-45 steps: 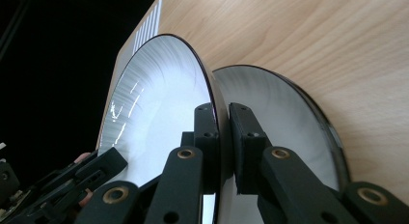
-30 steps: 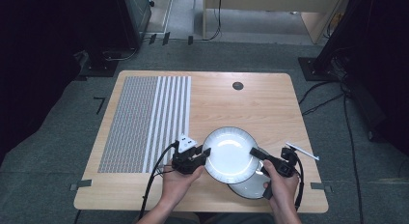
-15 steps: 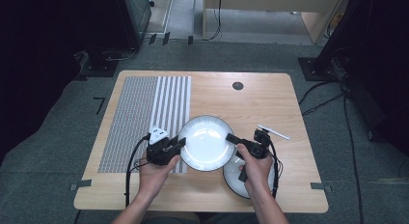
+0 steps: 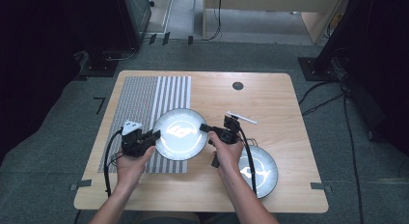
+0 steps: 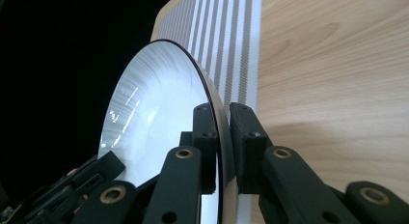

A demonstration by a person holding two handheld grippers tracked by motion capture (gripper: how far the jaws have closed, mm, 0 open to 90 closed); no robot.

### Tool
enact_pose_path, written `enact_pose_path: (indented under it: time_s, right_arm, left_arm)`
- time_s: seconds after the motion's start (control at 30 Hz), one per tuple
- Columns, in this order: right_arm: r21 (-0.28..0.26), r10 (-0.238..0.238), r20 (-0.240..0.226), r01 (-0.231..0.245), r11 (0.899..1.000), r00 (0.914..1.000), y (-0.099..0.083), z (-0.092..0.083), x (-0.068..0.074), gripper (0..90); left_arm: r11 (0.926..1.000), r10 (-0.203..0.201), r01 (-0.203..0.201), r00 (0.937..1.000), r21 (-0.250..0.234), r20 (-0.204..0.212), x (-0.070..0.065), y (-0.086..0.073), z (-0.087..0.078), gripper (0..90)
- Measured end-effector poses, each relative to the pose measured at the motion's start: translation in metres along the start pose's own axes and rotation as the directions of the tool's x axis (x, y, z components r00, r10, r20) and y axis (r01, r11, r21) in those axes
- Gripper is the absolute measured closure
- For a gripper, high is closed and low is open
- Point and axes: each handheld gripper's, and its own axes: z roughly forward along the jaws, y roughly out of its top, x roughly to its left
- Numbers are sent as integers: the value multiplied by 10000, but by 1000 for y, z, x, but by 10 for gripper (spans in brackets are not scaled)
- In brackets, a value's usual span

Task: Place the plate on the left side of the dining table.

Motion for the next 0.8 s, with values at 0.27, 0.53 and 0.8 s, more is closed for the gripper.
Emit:
enact_pose_path:
  time_s: [0.27, 0.53, 0.8]
  right_arm:
    - [289, -261, 128, 257, 9993, 9996, 3, 54, 20, 825]
    - [513, -307, 18, 306, 9982, 9995, 4, 96, 30, 829]
    - [641, -234, 146, 224, 9977, 9996, 8, 134, 32, 828]
  left_arm:
    - [9982, -602, 603, 9968, 4, -533, 39, 2, 3, 757]
    - [9944, -1053, 1054, 9893, -45, -1006, 78, 9, 8, 770]
    - [9852, -1707, 1712, 9768, -75, -1292, 108, 14, 26, 788]
